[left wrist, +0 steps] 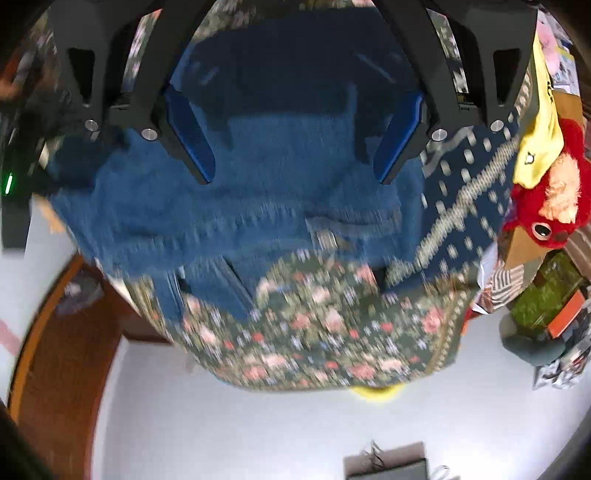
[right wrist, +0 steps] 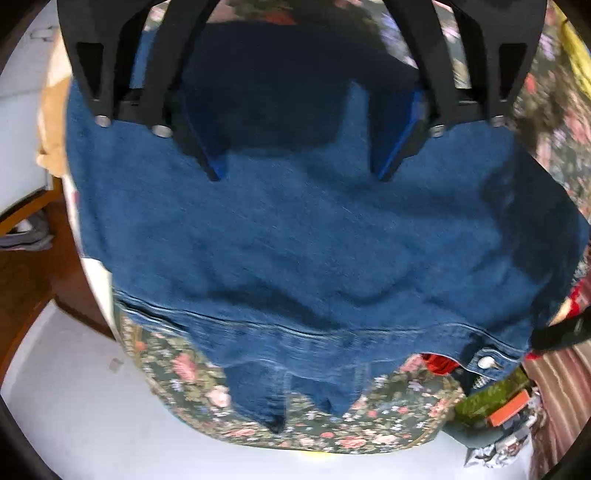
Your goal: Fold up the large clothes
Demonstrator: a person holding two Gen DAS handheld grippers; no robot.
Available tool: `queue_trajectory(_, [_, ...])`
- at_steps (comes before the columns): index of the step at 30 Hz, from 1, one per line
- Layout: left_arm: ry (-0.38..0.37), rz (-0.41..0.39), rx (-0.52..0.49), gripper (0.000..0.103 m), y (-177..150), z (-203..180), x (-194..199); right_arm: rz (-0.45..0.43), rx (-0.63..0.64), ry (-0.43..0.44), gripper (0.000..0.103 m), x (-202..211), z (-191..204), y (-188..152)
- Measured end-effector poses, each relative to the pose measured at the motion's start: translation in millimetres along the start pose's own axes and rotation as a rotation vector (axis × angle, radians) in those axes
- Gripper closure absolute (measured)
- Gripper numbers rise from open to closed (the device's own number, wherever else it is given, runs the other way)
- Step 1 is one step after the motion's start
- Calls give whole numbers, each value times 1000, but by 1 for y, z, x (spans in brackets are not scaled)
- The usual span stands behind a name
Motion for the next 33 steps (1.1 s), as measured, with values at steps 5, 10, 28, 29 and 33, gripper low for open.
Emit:
queue_trajectory(5, [11,87,-24,15,-47,8,-14,17,-84,-5,16,9,-36,-37])
queue_trajectory(10, [68,30,-32,15,-70,23,-4,33,-200,-20,10,26,-67,-66])
queue_trajectory(28, [105,-19,351,8,-118,109,43,7,-201,-66,10,61,-58,-92])
queue_trajectory(29, [90,-21,390,8,-120,113,43,2,-199,-60,10,61,-56,-90])
queue_trajectory(33, [-28,-11,529,8,-125,117,40,-9,-201,-28,10,61,-45,-89])
Point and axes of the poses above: each gripper's, at about its wrist camera, not at the fingertips, and x roughly against the way its jaws point, z to its left, y to its top, the point moved 6 cm from there along -x, roughly the way its jaws point, and after that the axes turned 14 degrees about x, right-handed, at the moved point
